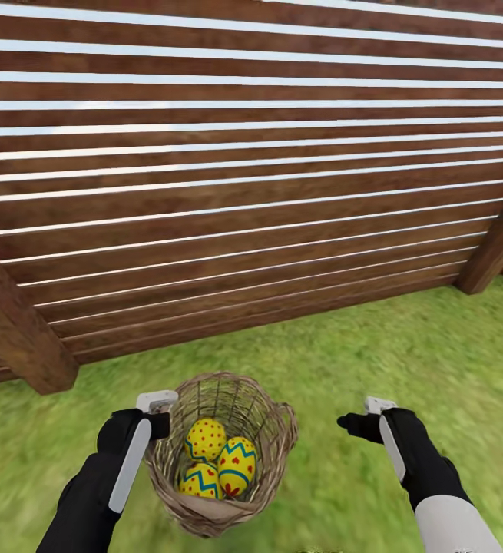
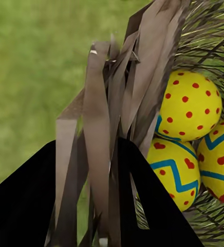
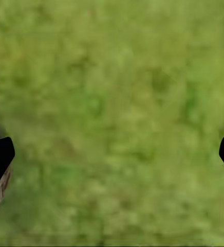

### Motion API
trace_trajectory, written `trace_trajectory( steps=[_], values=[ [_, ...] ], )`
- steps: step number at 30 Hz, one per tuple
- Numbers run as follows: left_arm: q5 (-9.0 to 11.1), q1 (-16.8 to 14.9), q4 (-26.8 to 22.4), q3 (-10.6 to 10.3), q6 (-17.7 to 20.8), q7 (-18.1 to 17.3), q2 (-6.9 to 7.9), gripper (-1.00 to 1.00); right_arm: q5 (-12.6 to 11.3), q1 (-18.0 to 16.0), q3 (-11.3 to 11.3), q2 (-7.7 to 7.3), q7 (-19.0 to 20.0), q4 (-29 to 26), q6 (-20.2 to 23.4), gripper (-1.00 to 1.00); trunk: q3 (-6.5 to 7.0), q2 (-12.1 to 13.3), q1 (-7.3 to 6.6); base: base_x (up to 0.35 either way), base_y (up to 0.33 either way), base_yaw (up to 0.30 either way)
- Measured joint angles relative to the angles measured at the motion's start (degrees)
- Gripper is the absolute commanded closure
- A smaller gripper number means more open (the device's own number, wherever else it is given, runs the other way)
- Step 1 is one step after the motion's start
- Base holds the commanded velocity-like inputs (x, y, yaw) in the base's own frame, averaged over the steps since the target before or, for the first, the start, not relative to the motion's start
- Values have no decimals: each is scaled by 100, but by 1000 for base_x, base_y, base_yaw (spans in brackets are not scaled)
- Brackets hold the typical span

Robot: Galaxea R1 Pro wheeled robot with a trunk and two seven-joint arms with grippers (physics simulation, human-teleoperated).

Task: Take the three Easter eggs out of the wicker basket on the lawn in the garden, then place them on the lawn next to a single tree (choose any tree) so that all three eggs are next to the same tree and none are left in the basket.

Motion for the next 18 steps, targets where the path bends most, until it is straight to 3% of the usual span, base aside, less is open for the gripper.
trace_trajectory(
  steps=[5,7,9,11,14,18],
  values=[
    [-46,0,7,1,12,-8,2,100,45,2,26,-172,-91,2125,-1411,-100,92,200,-110,0,0,-292],
    [-17,0,7,1,5,-10,1,100,39,6,37,-236,-141,2704,-1940,-100,132,281,-154,0,0,-292],
    [-31,0,15,0,10,-16,-5,100,33,9,44,-307,-159,3523,-2831,-100,172,361,-198,0,0,-292],
    [-32,0,9,-6,9,-19,-8,100,35,16,46,-332,-215,4236,-3365,-100,213,441,-242,0,0,-292],
    [-25,0,8,-5,7,-19,-8,100,28,17,56,-358,-230,4777,-3865,-100,274,561,-308,0,0,-292],
    [-32,0,0,-1,12,-19,-8,100,31,202,59,-352,-235,5070,-4380,-100,355,721,-396,0,0,-292]
  ],
)
